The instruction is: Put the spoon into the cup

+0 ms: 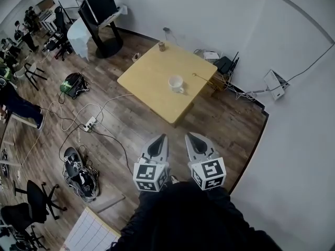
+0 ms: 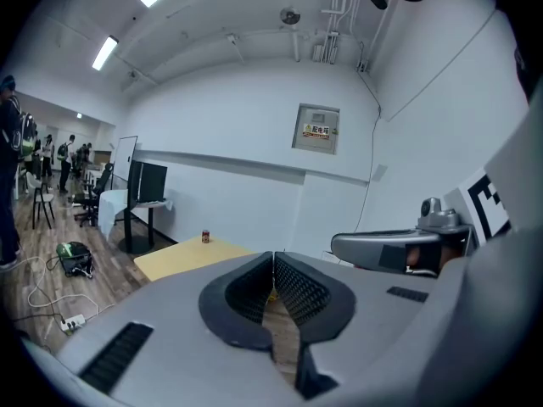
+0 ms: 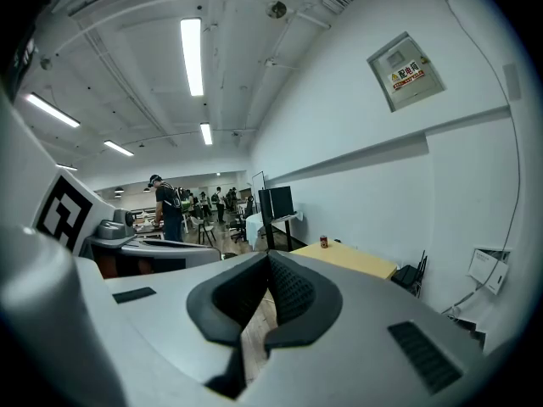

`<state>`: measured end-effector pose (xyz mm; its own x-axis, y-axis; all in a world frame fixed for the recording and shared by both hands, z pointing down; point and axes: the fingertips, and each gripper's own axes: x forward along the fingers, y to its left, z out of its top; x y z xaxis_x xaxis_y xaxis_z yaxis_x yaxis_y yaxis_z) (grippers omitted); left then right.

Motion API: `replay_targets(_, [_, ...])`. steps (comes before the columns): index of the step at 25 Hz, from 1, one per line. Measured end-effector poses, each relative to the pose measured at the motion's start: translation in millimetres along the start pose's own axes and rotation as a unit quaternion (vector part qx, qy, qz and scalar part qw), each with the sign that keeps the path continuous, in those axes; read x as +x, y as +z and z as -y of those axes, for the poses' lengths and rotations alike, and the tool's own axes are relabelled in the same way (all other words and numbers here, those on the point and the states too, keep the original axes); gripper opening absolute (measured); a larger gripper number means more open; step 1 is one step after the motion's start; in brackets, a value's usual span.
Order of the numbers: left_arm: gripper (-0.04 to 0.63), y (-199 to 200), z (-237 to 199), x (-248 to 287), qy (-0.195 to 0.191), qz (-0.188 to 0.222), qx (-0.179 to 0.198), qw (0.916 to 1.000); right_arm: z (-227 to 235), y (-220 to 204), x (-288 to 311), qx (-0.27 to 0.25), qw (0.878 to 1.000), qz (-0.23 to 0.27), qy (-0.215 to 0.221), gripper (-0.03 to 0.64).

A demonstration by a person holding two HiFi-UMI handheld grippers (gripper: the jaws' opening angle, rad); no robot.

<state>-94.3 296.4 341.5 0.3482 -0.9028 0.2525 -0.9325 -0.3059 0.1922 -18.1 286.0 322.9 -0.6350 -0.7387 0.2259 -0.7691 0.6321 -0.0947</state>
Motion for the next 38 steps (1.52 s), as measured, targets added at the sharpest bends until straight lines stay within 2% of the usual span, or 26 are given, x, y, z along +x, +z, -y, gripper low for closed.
replay_targets(11, [0.037,-29.7,-38.0,-24.7,0.000,-0.023,-0.021,0.9995,-43.8,-32.8,20.6,0.019,0.999,-0.034,0.011,0.021])
replay_targets(22, [0.038,-47.0,-61.2,-18.3,-0.003,-0.039,-0.045,0.9982,-48.3,-53.7,39.2,0.036,0.998,-0.060,0.004,0.021])
replay_targets(30, [0.038,-49.8,-69.5,31.6,-0.001,-0.055,-0.058,0.9968,-0.8,-61.3,68.3,0.061,0.996,-0.071,-0.006,0.021])
replay_targets(38, [0.037,-30.2,-93.4,131.9,0.023,-0.063,-0.065,0.9956,75.5,-46.5,143.5,0.072,0.995,-0.073,0.016,0.021])
